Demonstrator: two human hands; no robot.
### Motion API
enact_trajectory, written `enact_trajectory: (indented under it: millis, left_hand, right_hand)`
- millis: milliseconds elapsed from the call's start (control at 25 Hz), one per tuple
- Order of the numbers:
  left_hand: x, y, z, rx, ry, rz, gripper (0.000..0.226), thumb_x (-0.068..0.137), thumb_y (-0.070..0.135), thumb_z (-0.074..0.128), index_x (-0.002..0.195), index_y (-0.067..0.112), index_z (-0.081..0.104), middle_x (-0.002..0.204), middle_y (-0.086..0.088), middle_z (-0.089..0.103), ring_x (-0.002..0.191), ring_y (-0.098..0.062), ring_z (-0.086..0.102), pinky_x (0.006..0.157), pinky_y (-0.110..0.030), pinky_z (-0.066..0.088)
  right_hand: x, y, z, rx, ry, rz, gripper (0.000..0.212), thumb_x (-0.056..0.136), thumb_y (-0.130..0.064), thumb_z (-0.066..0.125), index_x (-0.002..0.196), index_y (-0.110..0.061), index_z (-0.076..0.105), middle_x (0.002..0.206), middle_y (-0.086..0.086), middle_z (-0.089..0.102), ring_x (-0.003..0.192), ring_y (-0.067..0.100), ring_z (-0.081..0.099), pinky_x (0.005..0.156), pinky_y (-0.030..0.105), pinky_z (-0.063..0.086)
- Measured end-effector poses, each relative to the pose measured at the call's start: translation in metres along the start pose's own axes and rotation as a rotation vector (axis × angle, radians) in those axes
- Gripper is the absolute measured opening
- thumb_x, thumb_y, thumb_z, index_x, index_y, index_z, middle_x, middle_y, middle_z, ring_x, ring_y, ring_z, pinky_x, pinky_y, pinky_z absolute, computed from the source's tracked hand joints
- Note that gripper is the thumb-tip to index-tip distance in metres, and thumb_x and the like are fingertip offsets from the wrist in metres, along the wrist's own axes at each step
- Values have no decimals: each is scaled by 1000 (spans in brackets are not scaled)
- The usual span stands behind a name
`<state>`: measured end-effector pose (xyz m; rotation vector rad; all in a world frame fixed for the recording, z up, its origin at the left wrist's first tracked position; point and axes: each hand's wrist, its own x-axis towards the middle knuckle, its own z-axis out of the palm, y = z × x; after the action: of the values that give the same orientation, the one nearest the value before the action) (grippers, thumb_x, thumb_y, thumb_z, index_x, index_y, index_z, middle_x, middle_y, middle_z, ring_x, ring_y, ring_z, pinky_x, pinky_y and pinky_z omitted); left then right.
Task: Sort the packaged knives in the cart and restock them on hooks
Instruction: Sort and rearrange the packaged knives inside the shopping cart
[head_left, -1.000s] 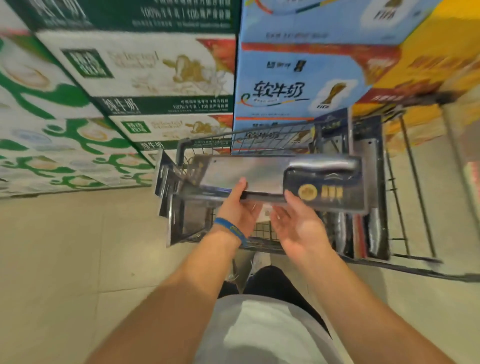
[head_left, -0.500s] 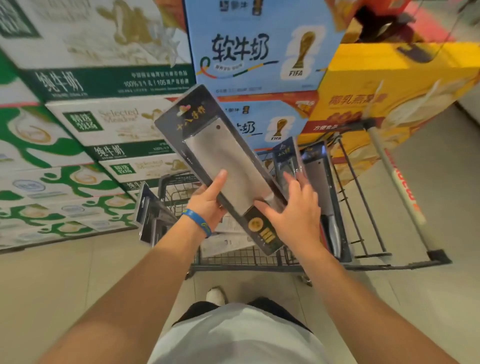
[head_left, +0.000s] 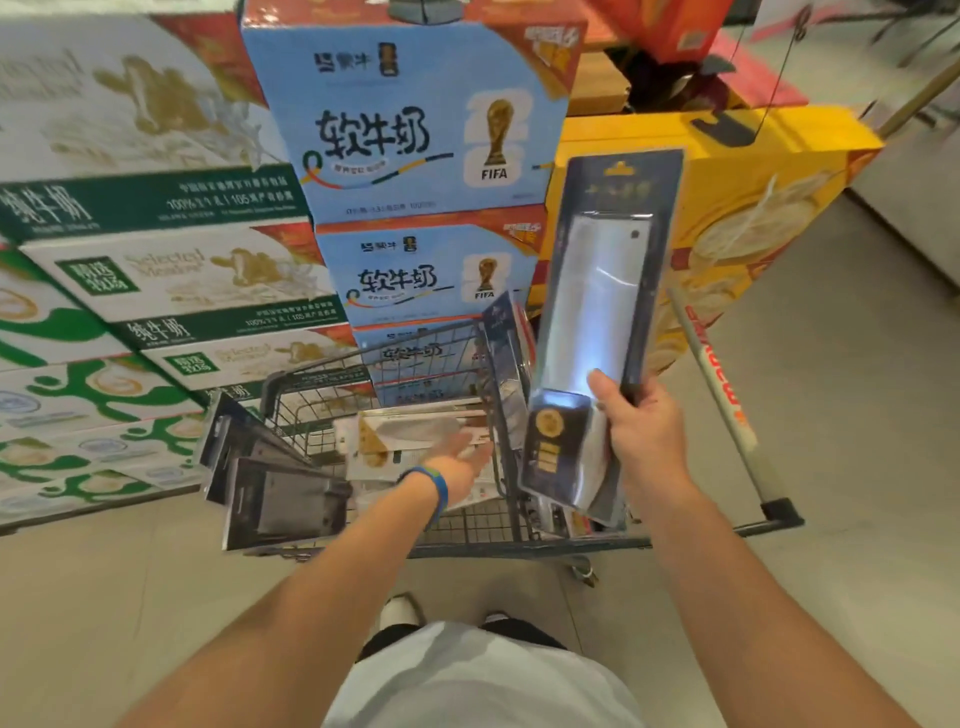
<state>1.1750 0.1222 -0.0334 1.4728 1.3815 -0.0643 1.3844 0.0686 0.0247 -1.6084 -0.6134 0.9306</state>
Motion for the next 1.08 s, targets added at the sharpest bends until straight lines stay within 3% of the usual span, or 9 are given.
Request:
enact_trajectory:
  millis: [80, 160, 360, 520, 680, 800, 920, 1000, 1080]
  left_hand:
    - [5, -8, 32, 26, -52, -29, 46, 105, 31, 39, 146, 10, 41, 150, -12, 43, 135, -31, 44, 111, -38, 37]
    - [6, -8, 55, -160, 11, -70, 44, 105, 32, 39, 142, 8, 44, 144, -14, 50, 123, -33, 56, 104, -45, 46]
    - [11, -9, 55, -281, 35, -149, 45, 103, 37, 43, 141, 14, 47, 139, 1, 53, 107, -23, 67, 85, -33, 57]
    - [15, -8, 49, -226, 18, -201, 28, 103, 35, 46, 117, 15, 60, 119, 1, 66, 97, -22, 70, 70, -29, 60]
    - [17, -6, 44, -246, -27, -273, 37, 102, 33, 48, 131, 11, 56, 125, -4, 66, 105, -24, 67, 89, -43, 57]
    - [10, 2, 33, -189, -101, -321, 39, 102, 41, 44, 132, 19, 56, 125, 4, 67, 88, -15, 72, 66, -28, 57]
    - [9, 1, 28, -150, -146, -289, 40, 102, 39, 45, 133, 16, 55, 123, 2, 69, 77, -11, 68, 46, -18, 52]
    - [8, -1, 23, -139, -170, -266, 40, 102, 40, 45, 130, 15, 59, 120, 1, 70, 78, -11, 69, 49, -19, 55]
    - [12, -2, 20, -96, -195, -226, 39, 103, 40, 44, 126, 15, 62, 118, 0, 71, 91, -14, 70, 70, -27, 60]
  right_hand:
    - [9, -1, -20, -216, 146, -71, 27, 78, -59, 70, 91, -36, 66, 83, -8, 73, 79, 14, 71, 72, 42, 59]
    - [14, 4, -33, -444, 192, -190, 18, 89, -51, 65, 88, -33, 61, 77, -10, 67, 74, 8, 65, 71, 44, 57]
    - [26, 32, -26, -636, 19, -97, 8, 102, -31, 56, 101, -25, 60, 91, -3, 68, 88, 24, 66, 73, 42, 55]
    - [28, 52, -8, -721, 82, 22, 33, 104, -33, 53, 133, -17, 57, 118, 5, 68, 104, 28, 65, 85, 43, 55]
    - [53, 51, 1, -902, -6, 159, 36, 105, -32, 51, 136, -14, 53, 128, 11, 64, 114, 33, 62, 88, 42, 51]
    - [74, 49, -3, -980, -120, 243, 43, 106, -33, 50, 140, -7, 49, 138, 17, 58, 126, 37, 55, 97, 43, 47]
    - [81, 52, 2, -1112, -148, 239, 41, 105, -36, 50, 131, -5, 56, 129, 18, 64, 118, 38, 59, 93, 41, 48]
    - [77, 56, 16, -1135, -90, 151, 35, 104, -37, 51, 123, -8, 60, 115, 13, 68, 106, 35, 63, 83, 39, 52]
    - [63, 69, 26, -1047, -54, 140, 33, 105, -35, 50, 122, -9, 59, 111, 12, 68, 102, 33, 64, 77, 37, 50]
